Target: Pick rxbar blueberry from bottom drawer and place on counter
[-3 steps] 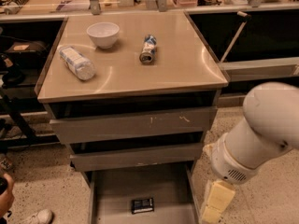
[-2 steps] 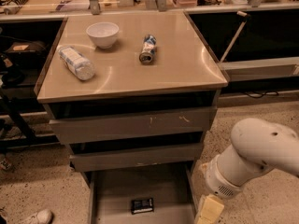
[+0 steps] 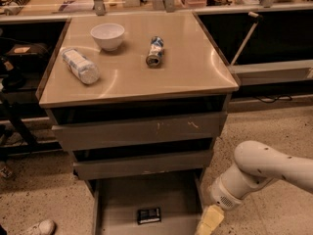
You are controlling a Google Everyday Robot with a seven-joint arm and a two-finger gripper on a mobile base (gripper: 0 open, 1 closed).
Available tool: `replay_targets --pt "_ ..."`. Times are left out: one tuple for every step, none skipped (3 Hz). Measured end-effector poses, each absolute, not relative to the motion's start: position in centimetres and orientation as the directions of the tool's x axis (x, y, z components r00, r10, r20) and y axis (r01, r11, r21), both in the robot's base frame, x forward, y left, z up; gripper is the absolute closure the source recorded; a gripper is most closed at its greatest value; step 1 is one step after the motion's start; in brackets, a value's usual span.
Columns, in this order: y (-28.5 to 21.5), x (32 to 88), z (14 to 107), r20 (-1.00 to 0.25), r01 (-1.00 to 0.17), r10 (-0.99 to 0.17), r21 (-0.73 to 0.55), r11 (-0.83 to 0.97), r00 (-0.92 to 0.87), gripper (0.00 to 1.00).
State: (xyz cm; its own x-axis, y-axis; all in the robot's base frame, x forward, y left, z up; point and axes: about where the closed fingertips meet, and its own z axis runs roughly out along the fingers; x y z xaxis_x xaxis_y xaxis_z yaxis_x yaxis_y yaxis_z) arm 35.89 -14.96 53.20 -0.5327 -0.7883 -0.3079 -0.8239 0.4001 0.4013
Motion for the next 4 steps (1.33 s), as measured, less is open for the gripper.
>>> replay_targets --pt "-14.8 35.7 52.0 -0.321 -0.823 -0.783 0.411 0.392 -0.533 0.00" --pt "-14.6 35.6 51.6 -0.330 -0.826 -0.782 0.412 0.385 -0.529 0.00" --pt "-12.9 38.5 49.6 -0.392 -0.863 -0.785 0.370 0.344 -0.481 0.00" --pt "-11.1 41.2 47.8 -0.450 -0.896 -0.784 0.325 0.303 -0.429 0.00"
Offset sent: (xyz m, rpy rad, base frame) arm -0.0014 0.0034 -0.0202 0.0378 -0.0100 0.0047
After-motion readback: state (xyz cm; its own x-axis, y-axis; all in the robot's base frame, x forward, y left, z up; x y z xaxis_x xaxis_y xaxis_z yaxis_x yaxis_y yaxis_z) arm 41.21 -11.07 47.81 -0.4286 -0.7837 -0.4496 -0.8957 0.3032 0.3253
